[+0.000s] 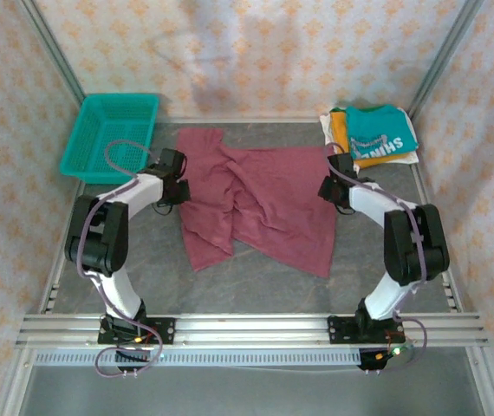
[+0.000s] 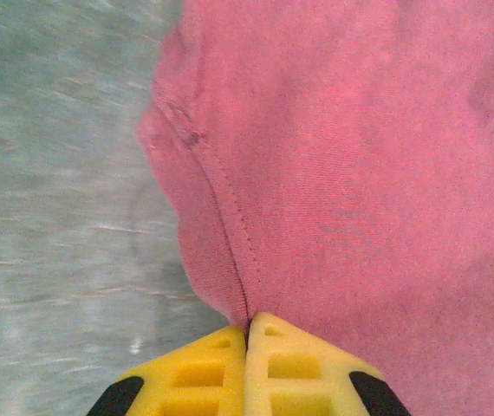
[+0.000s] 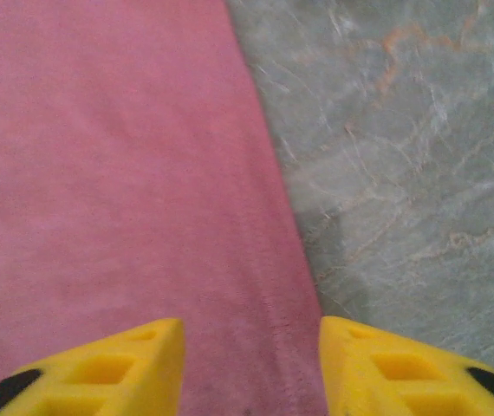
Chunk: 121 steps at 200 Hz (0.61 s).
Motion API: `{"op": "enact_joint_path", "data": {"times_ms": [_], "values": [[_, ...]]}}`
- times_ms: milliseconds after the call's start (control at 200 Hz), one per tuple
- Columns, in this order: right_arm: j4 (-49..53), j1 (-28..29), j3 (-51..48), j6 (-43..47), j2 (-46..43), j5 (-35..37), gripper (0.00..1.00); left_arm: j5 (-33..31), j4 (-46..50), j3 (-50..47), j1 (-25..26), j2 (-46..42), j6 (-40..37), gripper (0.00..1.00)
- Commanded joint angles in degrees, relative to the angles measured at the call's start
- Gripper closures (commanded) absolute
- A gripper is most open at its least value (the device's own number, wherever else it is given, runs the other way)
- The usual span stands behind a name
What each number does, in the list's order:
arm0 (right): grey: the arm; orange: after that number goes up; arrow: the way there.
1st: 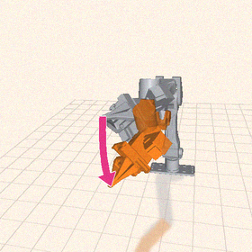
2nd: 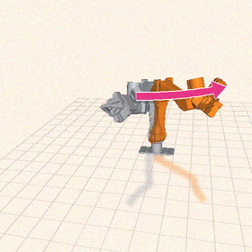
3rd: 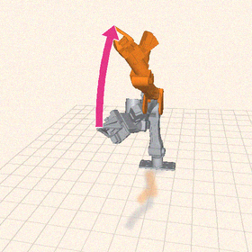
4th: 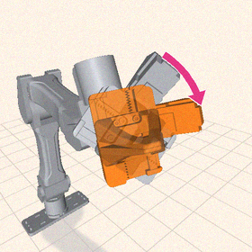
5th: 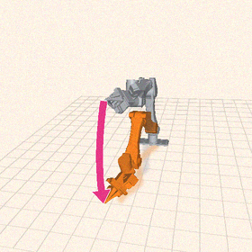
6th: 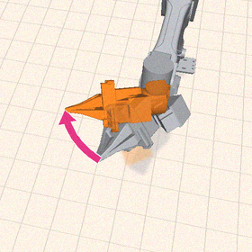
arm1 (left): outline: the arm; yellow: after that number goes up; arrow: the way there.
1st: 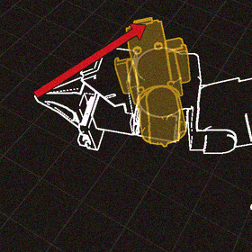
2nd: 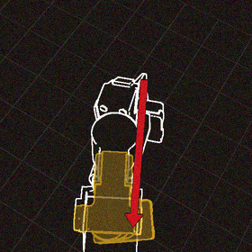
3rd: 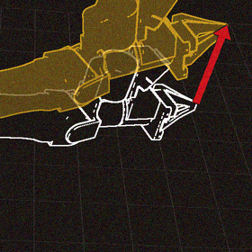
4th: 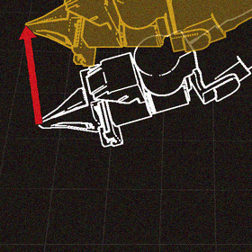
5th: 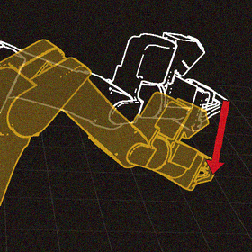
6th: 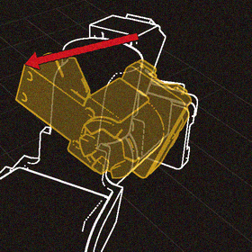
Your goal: Fold and stack the t-shirts
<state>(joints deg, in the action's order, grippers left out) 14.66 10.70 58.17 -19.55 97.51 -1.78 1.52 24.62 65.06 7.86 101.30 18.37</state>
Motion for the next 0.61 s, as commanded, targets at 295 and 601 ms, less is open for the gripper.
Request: {"op": "enact_joint_path", "data": {"times_ms": [295, 601], "values": [[7.2, 0.6, 12.9, -0.5, 7.9, 2.3, 0.93, -12.3, 10.3, 6.7, -4.3, -1.2, -4.3, 1.0], [13.4, 1.4, 26.9, 0.5, 19.7, 1.3, 1.0, -5.0, 7.2, 4.8, -4.3, 0.6, -1.9, 1.0]]}}
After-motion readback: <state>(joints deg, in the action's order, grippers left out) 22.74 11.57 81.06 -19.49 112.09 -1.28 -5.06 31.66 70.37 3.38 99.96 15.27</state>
